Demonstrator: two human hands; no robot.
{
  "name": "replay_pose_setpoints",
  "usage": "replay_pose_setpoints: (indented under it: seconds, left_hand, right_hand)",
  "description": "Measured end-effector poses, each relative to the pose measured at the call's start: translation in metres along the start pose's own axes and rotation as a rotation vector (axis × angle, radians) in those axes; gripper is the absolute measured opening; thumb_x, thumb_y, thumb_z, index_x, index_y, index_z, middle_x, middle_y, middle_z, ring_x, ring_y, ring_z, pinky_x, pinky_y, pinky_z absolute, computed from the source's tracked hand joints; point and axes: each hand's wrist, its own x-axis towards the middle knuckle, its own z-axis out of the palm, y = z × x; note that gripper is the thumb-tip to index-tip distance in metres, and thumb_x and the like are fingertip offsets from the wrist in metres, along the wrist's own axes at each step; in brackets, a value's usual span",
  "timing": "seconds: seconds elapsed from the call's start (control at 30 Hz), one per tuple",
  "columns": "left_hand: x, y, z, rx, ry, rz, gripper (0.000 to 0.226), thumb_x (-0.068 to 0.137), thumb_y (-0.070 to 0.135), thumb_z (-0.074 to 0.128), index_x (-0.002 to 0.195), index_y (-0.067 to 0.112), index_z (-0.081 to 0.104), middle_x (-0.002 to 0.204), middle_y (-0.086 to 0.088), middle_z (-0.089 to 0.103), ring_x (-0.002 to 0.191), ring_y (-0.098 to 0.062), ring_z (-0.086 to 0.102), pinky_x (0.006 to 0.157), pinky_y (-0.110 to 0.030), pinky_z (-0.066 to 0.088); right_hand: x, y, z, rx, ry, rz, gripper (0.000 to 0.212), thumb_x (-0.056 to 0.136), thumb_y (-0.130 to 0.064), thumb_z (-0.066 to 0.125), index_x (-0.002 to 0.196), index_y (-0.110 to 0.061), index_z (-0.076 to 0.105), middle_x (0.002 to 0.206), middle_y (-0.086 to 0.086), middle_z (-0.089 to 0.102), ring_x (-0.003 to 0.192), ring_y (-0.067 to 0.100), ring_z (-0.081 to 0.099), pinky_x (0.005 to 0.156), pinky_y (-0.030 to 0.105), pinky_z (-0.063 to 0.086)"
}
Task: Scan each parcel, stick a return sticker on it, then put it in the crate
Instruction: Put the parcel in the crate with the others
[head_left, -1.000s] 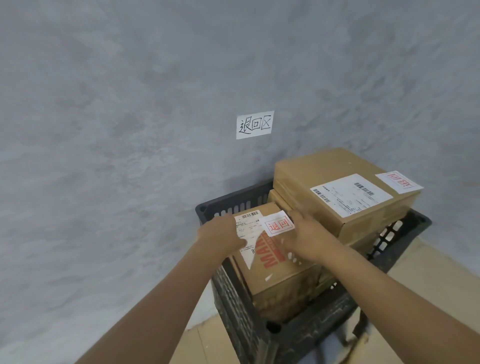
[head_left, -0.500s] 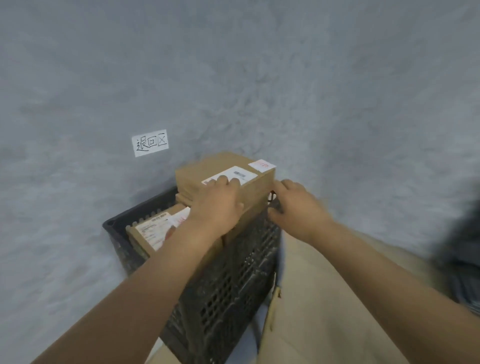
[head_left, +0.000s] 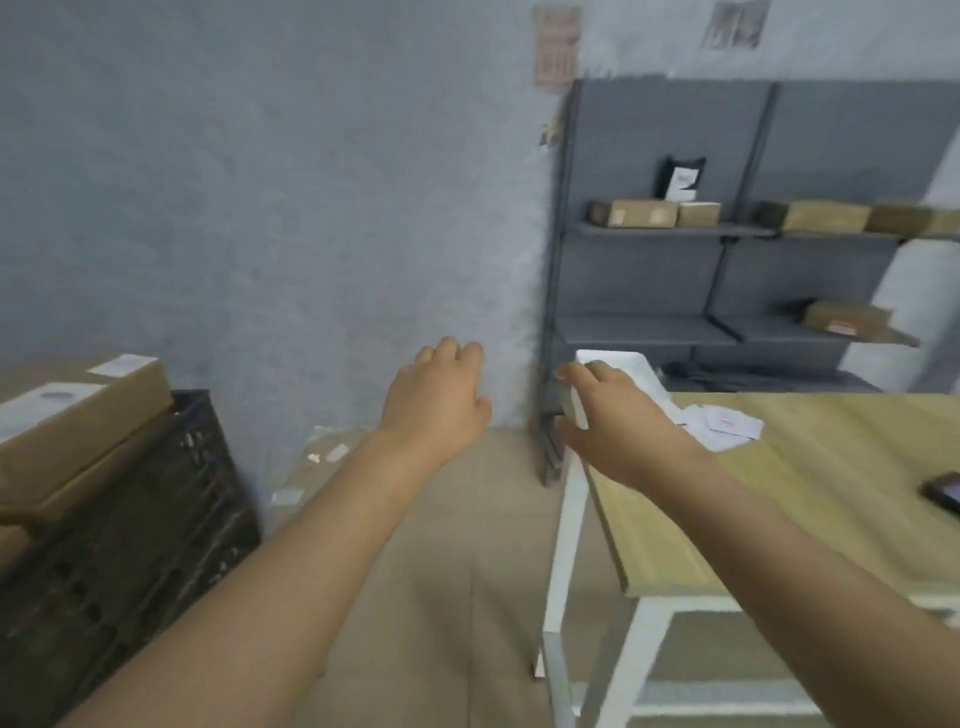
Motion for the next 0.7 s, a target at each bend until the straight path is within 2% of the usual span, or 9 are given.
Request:
replay_pose_setpoints:
  seconds: [0.1,0.23,0.37,0.47,0.7]
  left_hand:
    - [0.026,0.073,0.009,-0.051,0.007,0.128,0.041,0.090,0.033,0.053,0.127,0.015,0.046,0.123,-0.009,0.049,0.115,-0.031,0.048,0.087,-0.040,0.043]
    - [0.061,0.166,0.029,-0.135,-0.003,0.292,0.038,0.093,0.032,0.051,0.127,0.016,0.046,0.124,-0.005,0.049,0.114,-0.027,0.047,0.085,-0.038,0.042]
    - [0.092,0.252,0.060,-0.209,-0.041,0.427,0.038,0.092,0.028,0.050,0.128,0.016,0.045,0.124,-0.003,0.048,0.114,-0.025,0.046,0.091,-0.039,0.043]
    - [0.119,0.308,0.086,-0.261,-0.065,0.509,0.040,0.091,0.027,0.048,0.130,0.016,0.044,0.126,-0.004,0.047,0.115,-0.026,0.045,0.092,-0.042,0.044]
    - [0.190,0.425,0.129,-0.307,-0.060,0.690,0.042,0.092,0.028,0.050,0.132,0.016,0.043,0.125,-0.006,0.048,0.112,-0.027,0.047,0.089,-0.041,0.045]
  right_hand:
    - [-0.034,0.061,-0.032,-0.032,0.048,0.138,0.050,0.091,-0.032,0.053,0.138,-0.022,0.039,0.133,0.002,0.047,0.119,0.025,0.044,0.086,0.040,0.048]
    - [-0.074,0.139,-0.066,-0.104,0.086,0.304,0.051,0.091,-0.034,0.054,0.138,-0.023,0.038,0.134,0.001,0.047,0.117,0.024,0.048,0.086,0.035,0.046]
    - [-0.104,0.212,-0.090,-0.157,0.112,0.466,0.052,0.092,-0.035,0.053,0.139,-0.022,0.037,0.137,0.001,0.045,0.118,0.023,0.047,0.089,0.039,0.048]
    - [-0.115,0.266,-0.105,-0.187,0.123,0.565,0.052,0.090,-0.034,0.055,0.138,-0.022,0.039,0.135,0.002,0.045,0.118,0.023,0.047,0.093,0.041,0.047]
    - [-0.124,0.377,-0.139,-0.283,0.131,0.722,0.052,0.089,-0.033,0.057,0.138,-0.022,0.040,0.136,0.001,0.046,0.119,0.022,0.046,0.091,0.035,0.046]
